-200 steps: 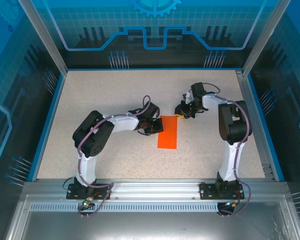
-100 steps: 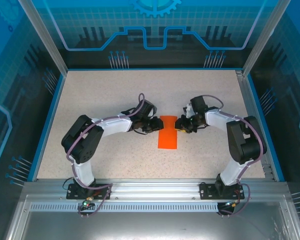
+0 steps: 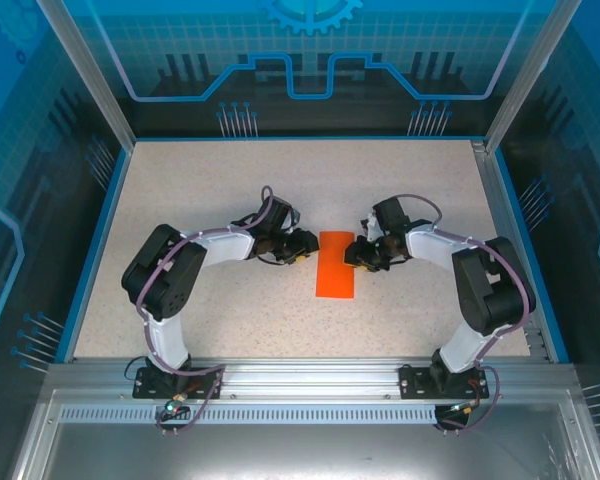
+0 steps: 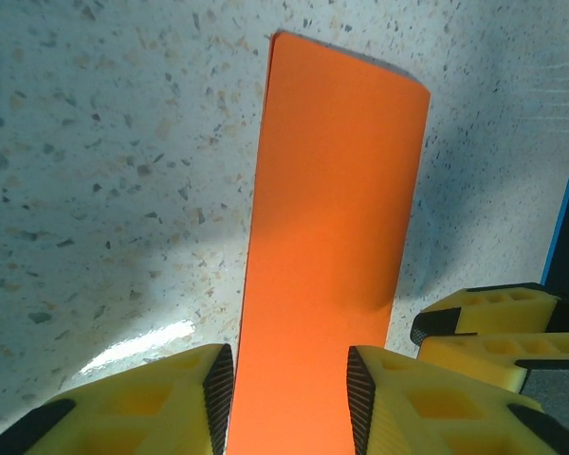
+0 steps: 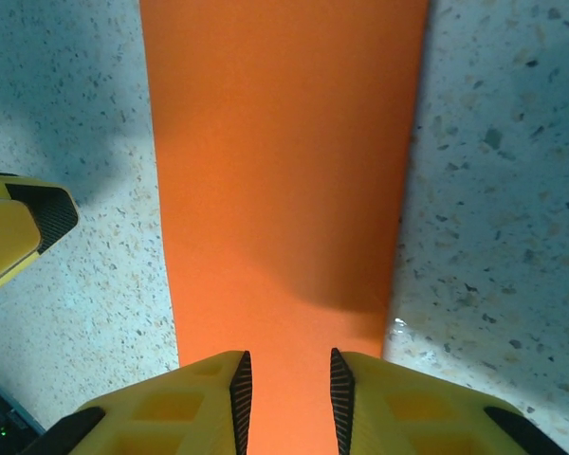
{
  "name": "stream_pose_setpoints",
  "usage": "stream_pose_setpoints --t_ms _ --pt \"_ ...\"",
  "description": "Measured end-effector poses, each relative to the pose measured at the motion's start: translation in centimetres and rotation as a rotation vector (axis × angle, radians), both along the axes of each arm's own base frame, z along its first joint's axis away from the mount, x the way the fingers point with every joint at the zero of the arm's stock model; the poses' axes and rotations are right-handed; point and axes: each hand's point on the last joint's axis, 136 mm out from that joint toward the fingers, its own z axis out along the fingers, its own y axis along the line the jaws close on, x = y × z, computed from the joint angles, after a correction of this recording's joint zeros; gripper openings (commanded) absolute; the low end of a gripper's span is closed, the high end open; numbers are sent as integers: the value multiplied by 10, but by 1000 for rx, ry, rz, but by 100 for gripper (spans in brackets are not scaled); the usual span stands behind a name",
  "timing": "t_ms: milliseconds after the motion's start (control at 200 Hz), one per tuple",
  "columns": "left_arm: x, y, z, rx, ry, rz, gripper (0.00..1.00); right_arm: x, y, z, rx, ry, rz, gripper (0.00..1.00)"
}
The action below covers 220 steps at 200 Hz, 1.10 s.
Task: Fold a paper plane with a square sheet of paper (pick it up from the middle)
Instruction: Fold the triangle a second time at the center of the table.
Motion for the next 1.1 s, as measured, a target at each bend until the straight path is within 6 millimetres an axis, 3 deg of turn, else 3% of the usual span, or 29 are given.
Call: stream_pose_setpoints --t_ms 335,1100 --pt "-2 -1 -4 -1 13 -6 40 -4 -3 -20 -30 51 -4 31" --pt "-14 -20 -16 -2 67 -65 50 -4 -6 -22 -49 48 -6 30"
